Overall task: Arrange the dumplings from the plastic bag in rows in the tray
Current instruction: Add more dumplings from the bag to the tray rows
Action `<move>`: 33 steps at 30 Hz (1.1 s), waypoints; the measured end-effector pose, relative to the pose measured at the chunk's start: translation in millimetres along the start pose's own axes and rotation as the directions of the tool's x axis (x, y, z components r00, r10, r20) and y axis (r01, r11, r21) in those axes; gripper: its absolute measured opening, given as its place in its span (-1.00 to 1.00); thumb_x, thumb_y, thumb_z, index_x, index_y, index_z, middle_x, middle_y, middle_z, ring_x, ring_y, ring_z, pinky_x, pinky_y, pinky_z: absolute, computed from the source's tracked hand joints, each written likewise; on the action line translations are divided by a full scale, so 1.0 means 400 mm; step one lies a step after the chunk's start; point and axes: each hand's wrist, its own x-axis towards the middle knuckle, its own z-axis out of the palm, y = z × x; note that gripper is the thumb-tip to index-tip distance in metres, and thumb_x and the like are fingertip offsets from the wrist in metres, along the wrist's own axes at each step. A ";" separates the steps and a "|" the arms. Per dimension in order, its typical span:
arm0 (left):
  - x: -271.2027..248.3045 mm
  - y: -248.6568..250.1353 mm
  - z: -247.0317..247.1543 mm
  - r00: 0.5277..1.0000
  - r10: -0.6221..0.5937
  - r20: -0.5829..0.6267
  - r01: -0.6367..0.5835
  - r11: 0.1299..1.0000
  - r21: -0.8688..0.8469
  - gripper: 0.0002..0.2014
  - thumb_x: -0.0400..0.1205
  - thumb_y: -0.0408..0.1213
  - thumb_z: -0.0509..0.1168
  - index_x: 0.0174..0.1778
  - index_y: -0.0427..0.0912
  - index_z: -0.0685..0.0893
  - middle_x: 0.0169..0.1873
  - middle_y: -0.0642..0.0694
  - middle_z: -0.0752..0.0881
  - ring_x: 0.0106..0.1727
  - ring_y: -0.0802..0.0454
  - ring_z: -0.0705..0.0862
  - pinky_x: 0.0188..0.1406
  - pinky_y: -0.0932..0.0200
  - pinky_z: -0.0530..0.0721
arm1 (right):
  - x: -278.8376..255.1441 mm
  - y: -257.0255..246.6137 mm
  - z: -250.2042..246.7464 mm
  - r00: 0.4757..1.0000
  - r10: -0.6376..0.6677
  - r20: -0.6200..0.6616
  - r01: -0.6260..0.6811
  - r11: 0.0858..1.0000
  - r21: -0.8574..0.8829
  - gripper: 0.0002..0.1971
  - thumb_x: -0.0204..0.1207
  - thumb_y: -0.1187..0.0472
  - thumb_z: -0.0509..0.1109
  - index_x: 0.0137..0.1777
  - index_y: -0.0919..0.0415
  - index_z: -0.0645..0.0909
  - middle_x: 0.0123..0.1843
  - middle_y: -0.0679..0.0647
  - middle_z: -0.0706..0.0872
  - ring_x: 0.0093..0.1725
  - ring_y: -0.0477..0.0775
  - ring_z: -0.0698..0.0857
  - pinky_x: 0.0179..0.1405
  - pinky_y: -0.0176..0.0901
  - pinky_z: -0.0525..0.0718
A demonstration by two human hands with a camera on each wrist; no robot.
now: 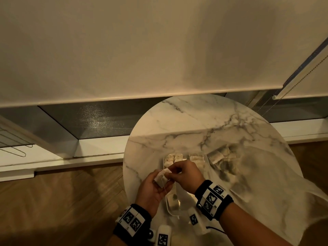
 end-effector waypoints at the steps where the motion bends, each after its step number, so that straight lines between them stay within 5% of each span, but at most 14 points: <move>1: 0.002 0.001 -0.004 1.000 -0.008 -0.004 0.008 1.000 -0.011 -0.64 0.75 -0.17 0.21 0.20 -0.40 0.72 0.00 -0.37 0.82 -0.04 -0.21 0.80 0.05 -0.02 0.74 | -0.001 -0.002 0.001 1.000 -0.006 -0.012 0.006 1.000 -0.013 -0.88 0.45 0.10 0.59 -0.07 0.10 0.83 -0.34 -0.17 0.75 -0.31 -0.31 0.72 -0.31 -0.46 0.57; 7: 0.009 0.005 -0.027 0.999 -0.026 -0.026 0.024 0.998 -0.051 -0.65 0.75 -0.14 0.18 0.16 -0.39 0.68 0.04 -0.39 0.81 0.12 -0.29 0.77 0.07 -0.05 0.71 | 0.004 0.004 -0.041 0.993 -0.037 -0.114 0.040 0.999 0.025 -0.94 0.45 0.12 0.60 -0.18 0.03 0.77 -0.26 -0.05 0.81 -0.22 -0.14 0.76 -0.15 -0.21 0.75; 11: 0.023 0.010 -0.053 0.997 -0.051 -0.056 0.038 0.978 -0.205 -0.64 0.71 -0.12 0.22 0.12 -0.39 0.71 0.09 -0.38 0.79 0.10 -0.27 0.76 0.11 -0.06 0.70 | 0.011 0.023 -0.116 0.975 0.011 -0.224 -0.007 1.000 0.018 -0.93 0.51 0.14 0.55 -0.15 0.09 0.74 -0.31 -0.09 0.81 -0.30 -0.20 0.74 -0.24 -0.27 0.73; 13: 0.029 0.011 -0.062 0.995 -0.058 -0.079 0.038 0.972 -0.230 -0.65 0.71 -0.14 0.22 0.12 -0.38 0.69 0.08 -0.37 0.78 0.08 -0.25 0.74 0.09 -0.05 0.69 | 0.019 0.040 -0.144 0.987 0.050 -0.155 -0.074 0.986 -0.151 -0.97 0.53 0.14 0.52 -0.13 0.05 0.74 -0.26 -0.11 0.79 -0.23 -0.18 0.74 -0.18 -0.24 0.74; 16: 0.040 0.007 -0.072 0.991 -0.066 -0.116 0.038 0.972 -0.231 -0.68 0.71 -0.16 0.22 0.15 -0.37 0.68 0.07 -0.36 0.77 0.12 -0.26 0.73 0.05 -0.04 0.70 | 0.042 0.057 -0.143 0.977 0.175 0.125 -0.100 0.882 -0.460 -0.98 0.52 0.15 0.52 -0.08 0.04 0.74 -0.13 -0.05 0.78 -0.18 -0.11 0.72 -0.18 -0.26 0.69; 19: 0.045 0.002 -0.076 0.989 -0.083 -0.125 0.049 0.965 -0.257 -0.69 0.71 -0.19 0.23 0.17 -0.37 0.67 0.10 -0.37 0.76 0.15 -0.27 0.72 0.05 -0.05 0.69 | 0.080 0.067 -0.104 0.947 0.231 0.225 -0.068 0.824 -0.562 -0.88 0.50 0.16 0.53 0.01 0.12 0.78 -0.03 0.06 0.82 -0.10 -0.02 0.78 -0.06 -0.17 0.77; 27: 0.044 -0.009 -0.094 0.985 -0.102 -0.138 0.065 0.966 -0.249 -0.69 0.72 -0.18 0.22 0.18 -0.34 0.67 0.06 -0.32 0.77 0.12 -0.22 0.72 0.03 -0.02 0.68 | 0.149 0.064 -0.050 0.985 0.175 -0.005 -0.147 0.814 -0.562 -0.88 0.52 0.24 0.44 0.01 0.19 0.76 0.02 0.17 0.80 0.03 0.17 0.76 0.01 -0.14 0.68; 33: 0.047 -0.026 -0.115 0.982 -0.103 -0.159 0.060 0.966 -0.253 -0.70 0.72 -0.17 0.23 0.16 -0.34 0.69 0.01 -0.30 0.78 0.05 -0.20 0.73 0.01 0.00 0.67 | 0.165 0.088 -0.042 0.979 0.194 -0.056 -0.195 0.840 -0.506 -0.86 0.51 0.30 0.42 0.01 0.21 0.77 0.03 0.19 0.81 0.04 0.16 0.76 0.03 -0.15 0.69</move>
